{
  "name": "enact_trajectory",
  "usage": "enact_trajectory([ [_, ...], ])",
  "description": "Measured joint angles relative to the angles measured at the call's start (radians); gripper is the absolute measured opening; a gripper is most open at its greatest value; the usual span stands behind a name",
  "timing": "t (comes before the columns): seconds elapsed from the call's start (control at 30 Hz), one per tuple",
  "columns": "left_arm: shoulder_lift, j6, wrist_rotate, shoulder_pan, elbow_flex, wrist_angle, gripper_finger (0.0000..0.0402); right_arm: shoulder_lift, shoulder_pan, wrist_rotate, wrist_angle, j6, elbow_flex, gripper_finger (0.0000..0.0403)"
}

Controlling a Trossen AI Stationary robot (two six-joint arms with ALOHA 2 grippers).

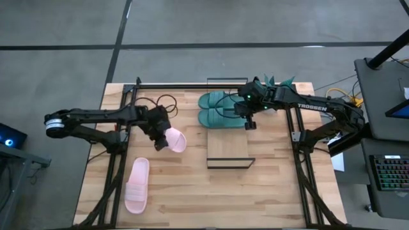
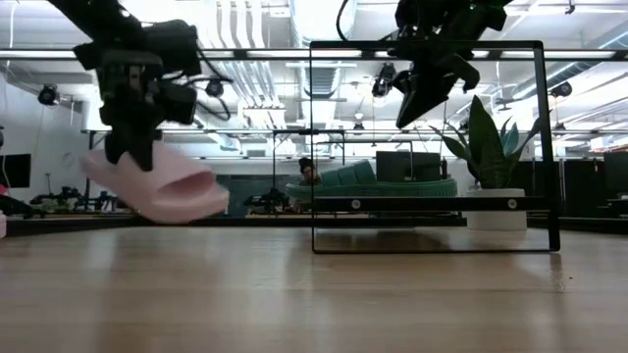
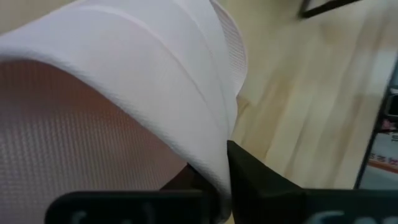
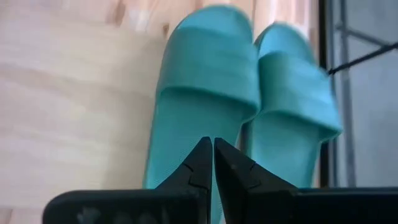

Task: Pick and place slides into the shelf
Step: Put the top pink slide on the shelf

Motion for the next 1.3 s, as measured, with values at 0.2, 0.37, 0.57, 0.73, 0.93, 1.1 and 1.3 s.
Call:
enact_trajectory([
  [0.2, -0.014, 0.009, 0.0, 0.013, 0.097, 0.031, 0.0002, 0.0, 0.006, 0.004, 0.144, -0.08, 0.0, 0.0009],
  [0.37, -0.015, -0.024, 0.0, 0.015, 0.197, 0.092, 0.0002, -0.001, 0.075, 0.003, 0.319, -0.237, 0.0, 0.0009],
  [0.57, -0.015, -0.11, -0.06, 0.02, 0.301, 0.175, 0.0002, -0.002, 0.21, 0.005, 0.443, -0.52, -0.019, 0.0009],
  [0.73, -0.015, -0.113, -0.085, 0.02, 0.369, 0.174, 0.0002, -0.003, 0.312, 0.211, 0.584, -0.623, -0.025, 0.0009],
  [0.93, -0.016, -0.077, -0.085, 0.02, 0.373, 0.174, 0.0002, -0.003, 0.377, 0.29, 0.583, -0.705, -0.017, 0.0026],
  [1.1, -0.015, -0.069, -0.078, 0.02, 0.36, 0.173, 0.0002, 0.005, 0.419, 0.287, 0.57, -0.838, -0.021, 0.0076],
  [1.3, -0.015, -0.061, -0.065, 0.02, 0.363, 0.191, 0.0002, 0.005, 0.425, 0.294, 0.586, -0.957, -0.021, 0.0149],
])
